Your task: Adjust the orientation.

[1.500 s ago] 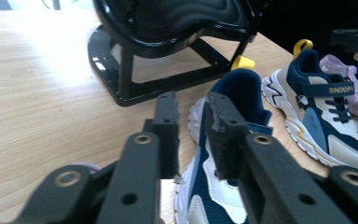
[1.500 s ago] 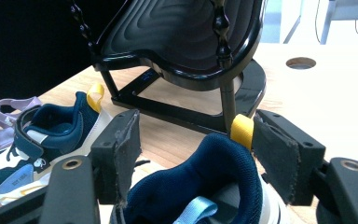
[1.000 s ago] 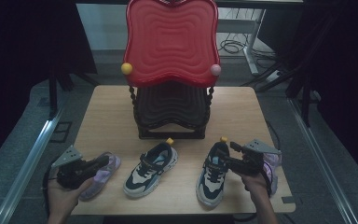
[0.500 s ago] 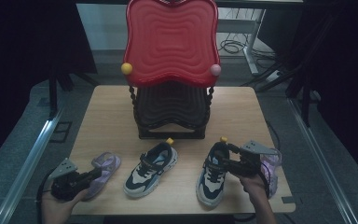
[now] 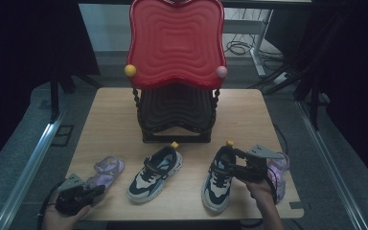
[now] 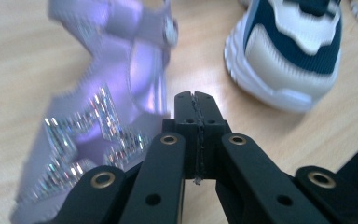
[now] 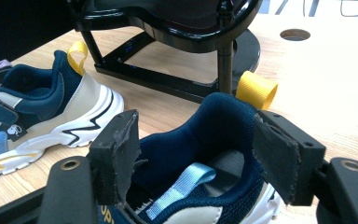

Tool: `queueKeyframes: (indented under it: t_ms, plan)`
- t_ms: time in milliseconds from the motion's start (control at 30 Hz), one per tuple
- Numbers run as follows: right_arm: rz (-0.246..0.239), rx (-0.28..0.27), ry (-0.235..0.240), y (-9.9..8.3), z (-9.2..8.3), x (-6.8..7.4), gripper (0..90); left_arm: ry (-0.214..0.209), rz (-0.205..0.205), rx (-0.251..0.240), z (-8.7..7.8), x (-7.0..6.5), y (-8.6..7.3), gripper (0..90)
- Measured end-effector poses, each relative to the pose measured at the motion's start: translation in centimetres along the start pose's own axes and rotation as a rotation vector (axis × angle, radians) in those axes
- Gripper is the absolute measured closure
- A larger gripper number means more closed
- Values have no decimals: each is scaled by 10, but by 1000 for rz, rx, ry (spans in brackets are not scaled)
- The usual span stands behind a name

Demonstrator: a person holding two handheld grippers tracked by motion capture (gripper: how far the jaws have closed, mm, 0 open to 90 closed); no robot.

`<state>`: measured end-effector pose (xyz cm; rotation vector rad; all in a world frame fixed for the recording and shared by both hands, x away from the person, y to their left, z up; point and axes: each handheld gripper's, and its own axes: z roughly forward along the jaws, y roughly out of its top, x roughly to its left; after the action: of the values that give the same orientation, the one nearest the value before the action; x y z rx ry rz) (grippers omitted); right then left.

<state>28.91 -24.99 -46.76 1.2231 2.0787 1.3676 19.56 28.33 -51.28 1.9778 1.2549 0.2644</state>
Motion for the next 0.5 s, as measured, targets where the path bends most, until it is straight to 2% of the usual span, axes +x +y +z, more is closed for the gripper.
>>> queueKeyframes:
  t_ms: [67,500]
  plan:
    - [5,0,-4,-1,0,-1,322,1,-1,22,0,0,-6,896]
    - [10,6,-20,-2,-1,-2,321,21,-19,61,-5,1,-21,895]
